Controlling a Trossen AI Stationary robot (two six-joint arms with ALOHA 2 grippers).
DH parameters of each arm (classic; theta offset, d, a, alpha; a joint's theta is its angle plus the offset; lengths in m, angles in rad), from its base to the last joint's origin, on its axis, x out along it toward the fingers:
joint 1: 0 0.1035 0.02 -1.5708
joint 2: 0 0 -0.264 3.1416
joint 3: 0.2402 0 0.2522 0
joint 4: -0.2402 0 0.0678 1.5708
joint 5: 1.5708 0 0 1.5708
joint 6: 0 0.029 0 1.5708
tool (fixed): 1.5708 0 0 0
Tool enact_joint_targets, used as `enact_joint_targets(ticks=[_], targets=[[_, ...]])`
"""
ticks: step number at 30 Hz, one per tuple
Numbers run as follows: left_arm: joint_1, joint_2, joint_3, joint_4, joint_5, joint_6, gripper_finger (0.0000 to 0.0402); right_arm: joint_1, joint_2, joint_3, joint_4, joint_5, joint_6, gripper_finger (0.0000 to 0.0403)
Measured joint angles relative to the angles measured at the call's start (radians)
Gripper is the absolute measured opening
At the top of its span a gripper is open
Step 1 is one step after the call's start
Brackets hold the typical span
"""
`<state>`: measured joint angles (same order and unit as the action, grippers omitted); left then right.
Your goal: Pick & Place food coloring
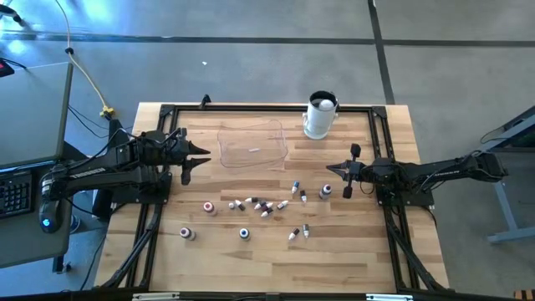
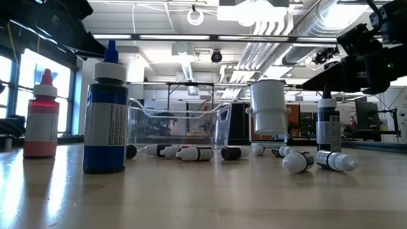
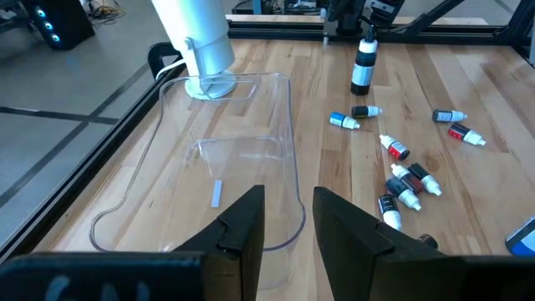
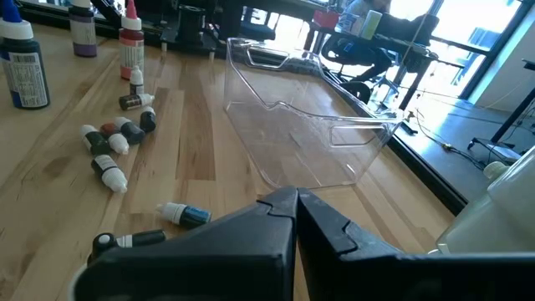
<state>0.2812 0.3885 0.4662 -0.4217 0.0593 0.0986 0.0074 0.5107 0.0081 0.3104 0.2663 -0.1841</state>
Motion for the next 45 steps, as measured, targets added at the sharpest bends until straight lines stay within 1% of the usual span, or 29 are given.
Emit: enact_joint_targets(ticks=[33,37,41,45], targets=[[0.0,0.0,0.0,0.014,0.0,-0.003,0.0104,0.0,0.0,0.0,0.0,0.0,0.0,0.0002],[0.0,0.0,0.0,0.07,0.014,-0.081,0.0104,0.0,0.0,0.0,0.0,0.0,0.0,0.0002],[0.0,0.0,0.0,0.153,-0.008,-0.113,0.0104,0.0,0.0,0.0,0.0,0.0,0.0,0.0003],[0.0,0.0,0.0,0.221,0.023,-0.155,0.0104,0.0,0.0,0.0,0.0,0.0,0.0,0.0002]])
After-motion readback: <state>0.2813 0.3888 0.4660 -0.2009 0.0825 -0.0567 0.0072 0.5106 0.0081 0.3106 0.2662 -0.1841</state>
